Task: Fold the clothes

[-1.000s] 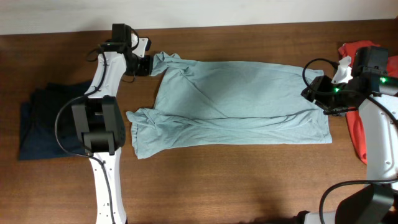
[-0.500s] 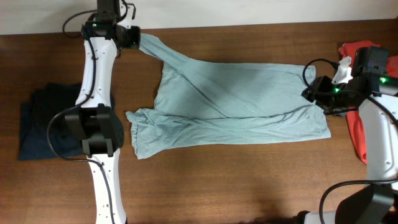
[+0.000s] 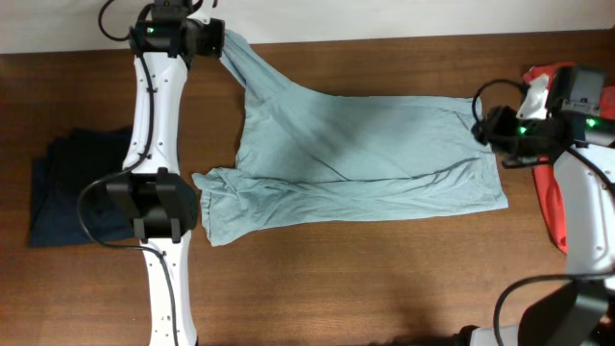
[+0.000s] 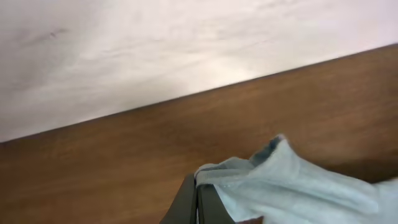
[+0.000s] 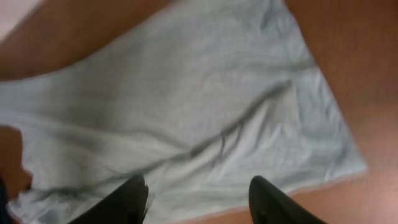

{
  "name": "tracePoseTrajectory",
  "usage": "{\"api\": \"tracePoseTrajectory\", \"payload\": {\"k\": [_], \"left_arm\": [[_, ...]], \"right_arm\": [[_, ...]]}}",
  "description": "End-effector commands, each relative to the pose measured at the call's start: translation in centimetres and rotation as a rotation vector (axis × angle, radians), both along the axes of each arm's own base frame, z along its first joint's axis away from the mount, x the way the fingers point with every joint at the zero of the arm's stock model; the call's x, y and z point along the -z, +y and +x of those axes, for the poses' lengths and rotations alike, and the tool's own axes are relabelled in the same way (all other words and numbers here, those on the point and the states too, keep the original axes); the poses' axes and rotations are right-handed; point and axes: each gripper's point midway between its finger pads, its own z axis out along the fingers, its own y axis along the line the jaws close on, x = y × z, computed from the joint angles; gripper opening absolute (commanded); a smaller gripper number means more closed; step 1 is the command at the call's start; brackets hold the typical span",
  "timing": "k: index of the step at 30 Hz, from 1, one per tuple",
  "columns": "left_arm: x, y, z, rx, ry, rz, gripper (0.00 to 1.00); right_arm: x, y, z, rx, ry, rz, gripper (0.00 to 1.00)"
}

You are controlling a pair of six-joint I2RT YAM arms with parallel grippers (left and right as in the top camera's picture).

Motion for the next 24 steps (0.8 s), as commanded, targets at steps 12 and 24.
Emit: {"api": "tracePoseTrajectory", "payload": {"k": [12,24], "left_arm": [[-0.9,-0.4,-2.0,0.015,0.051,0.026,0.01],[-0.4,-0.4,-2.6,0.015,0.083,0.029,0.01]], "right_arm": [[11.0,-4.7,9.4,0.039,-0.047,-0.045,0.61],[14.2,-6.8,13.1,0.075,-0.139,-0.107,0.61]]}}
